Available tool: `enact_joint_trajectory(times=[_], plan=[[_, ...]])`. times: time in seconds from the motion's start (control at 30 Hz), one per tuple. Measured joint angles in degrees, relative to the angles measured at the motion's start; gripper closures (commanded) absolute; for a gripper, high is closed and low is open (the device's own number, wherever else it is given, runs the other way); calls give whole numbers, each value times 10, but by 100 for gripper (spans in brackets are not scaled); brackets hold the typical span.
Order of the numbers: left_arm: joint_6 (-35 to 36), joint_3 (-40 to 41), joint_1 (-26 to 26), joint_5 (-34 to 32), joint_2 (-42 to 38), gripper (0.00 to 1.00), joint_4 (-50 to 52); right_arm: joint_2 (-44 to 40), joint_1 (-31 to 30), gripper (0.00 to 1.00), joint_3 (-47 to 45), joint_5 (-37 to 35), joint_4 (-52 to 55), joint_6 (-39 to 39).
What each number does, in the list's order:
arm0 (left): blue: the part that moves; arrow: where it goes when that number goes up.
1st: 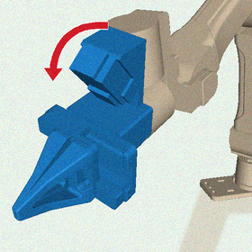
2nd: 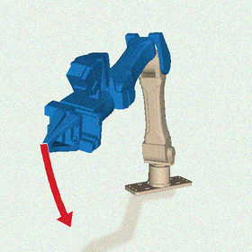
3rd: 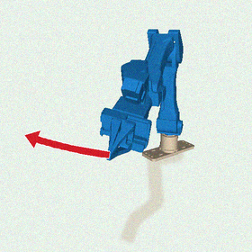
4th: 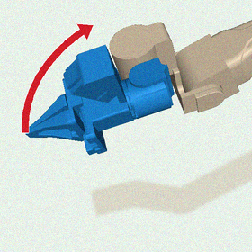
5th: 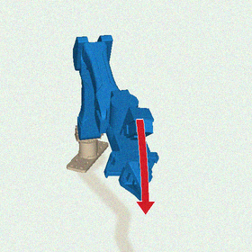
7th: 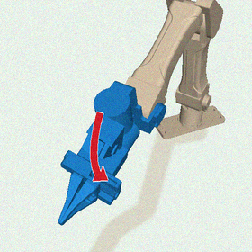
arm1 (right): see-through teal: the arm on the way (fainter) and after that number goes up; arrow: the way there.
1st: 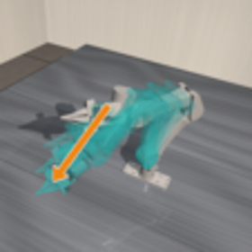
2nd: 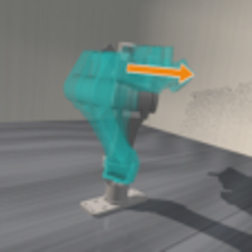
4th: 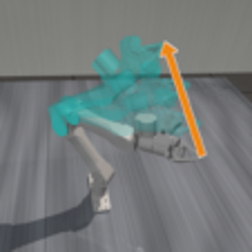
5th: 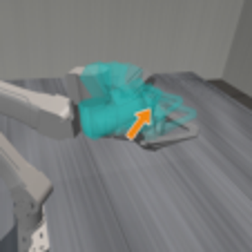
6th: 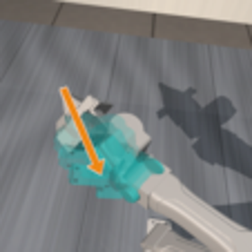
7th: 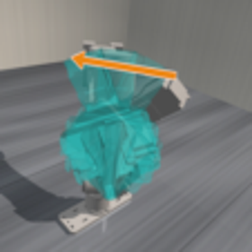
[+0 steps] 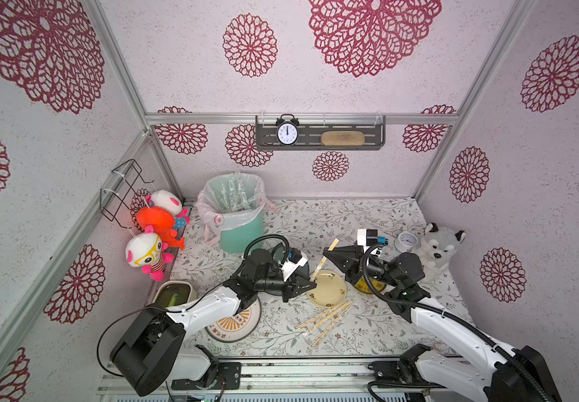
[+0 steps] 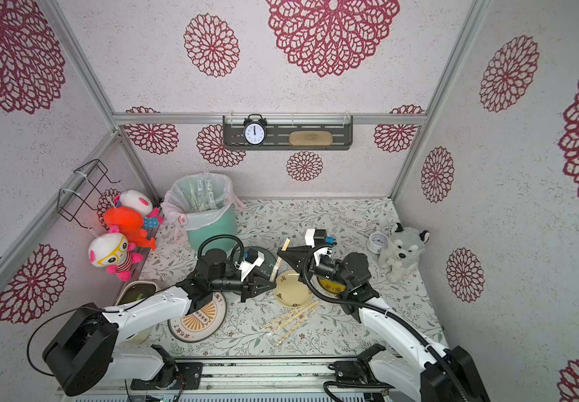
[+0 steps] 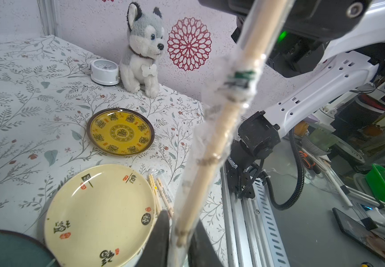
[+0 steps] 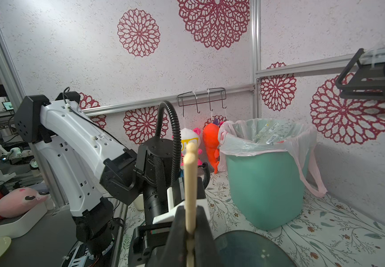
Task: Remove the packaging of disposable chopsticks
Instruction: Remove the packet bag from the disposable chopsticks.
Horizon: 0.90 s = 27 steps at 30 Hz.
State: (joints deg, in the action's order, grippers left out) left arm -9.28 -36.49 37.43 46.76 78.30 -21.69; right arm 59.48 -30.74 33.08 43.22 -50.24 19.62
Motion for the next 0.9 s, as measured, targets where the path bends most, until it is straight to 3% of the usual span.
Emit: enact_joint_trajectory(times=[0.07,0.13,0.5,0.9], plan=[[-2,0,0,0,3,95,1,-3,3,100,0,-1,5,-1],[0,0,0,1,9,100,-3,-7,8,100,0,-3,10,-1],[-8,43,-3,-17,26,100,-30,-13,36,100,35,-6,11,11],[-59,123,-35,-40,51,100,-130,-22,127,100,129,2,54,38]])
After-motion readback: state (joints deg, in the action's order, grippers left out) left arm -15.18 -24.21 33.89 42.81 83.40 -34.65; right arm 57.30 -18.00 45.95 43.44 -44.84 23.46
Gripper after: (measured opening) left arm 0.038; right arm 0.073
